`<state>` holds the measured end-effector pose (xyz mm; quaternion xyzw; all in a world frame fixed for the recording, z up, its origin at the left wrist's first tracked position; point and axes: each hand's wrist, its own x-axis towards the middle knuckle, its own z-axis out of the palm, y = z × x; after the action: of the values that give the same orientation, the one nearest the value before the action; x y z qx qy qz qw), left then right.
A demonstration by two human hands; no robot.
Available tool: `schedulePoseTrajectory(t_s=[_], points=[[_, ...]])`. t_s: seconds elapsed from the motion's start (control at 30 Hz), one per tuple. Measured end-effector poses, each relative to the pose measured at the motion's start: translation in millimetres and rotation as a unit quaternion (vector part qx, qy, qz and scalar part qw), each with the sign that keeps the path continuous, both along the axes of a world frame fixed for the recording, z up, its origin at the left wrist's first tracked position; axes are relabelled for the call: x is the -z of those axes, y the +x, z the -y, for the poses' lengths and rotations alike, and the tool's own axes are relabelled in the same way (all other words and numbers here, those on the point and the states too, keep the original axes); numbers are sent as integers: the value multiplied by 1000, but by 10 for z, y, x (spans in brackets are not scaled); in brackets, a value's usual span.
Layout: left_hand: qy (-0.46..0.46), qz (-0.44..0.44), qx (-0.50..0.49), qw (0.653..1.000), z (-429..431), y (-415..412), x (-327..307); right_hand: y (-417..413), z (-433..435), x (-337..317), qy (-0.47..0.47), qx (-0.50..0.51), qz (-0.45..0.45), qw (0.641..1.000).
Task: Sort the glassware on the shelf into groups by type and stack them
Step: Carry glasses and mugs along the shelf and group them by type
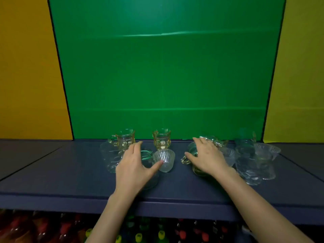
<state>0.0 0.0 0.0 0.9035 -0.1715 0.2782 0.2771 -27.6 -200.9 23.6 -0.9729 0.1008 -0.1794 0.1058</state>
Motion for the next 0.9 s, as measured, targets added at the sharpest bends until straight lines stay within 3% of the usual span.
schedulePoseTrajectory(t_s=[0.1, 0.3, 0.47, 0.63, 0.9], points=[[-21, -4, 13, 1000, -1, 52, 41, 82, 15, 8, -8, 24, 3, 1000], [-77, -45, 30, 996, -26, 138, 93, 161, -26, -61, -26, 75, -81, 994], [-129, -86, 52, 986, -32, 202, 97, 212, -19, -51, 10, 95, -113, 989], [-158, -85, 79, 981, -49, 231, 92, 177, -29, -22, 57, 83, -77, 992], [-176, -70, 120, 975, -92, 201, 72, -59, -137, 31, 139, 63, 79, 985]])
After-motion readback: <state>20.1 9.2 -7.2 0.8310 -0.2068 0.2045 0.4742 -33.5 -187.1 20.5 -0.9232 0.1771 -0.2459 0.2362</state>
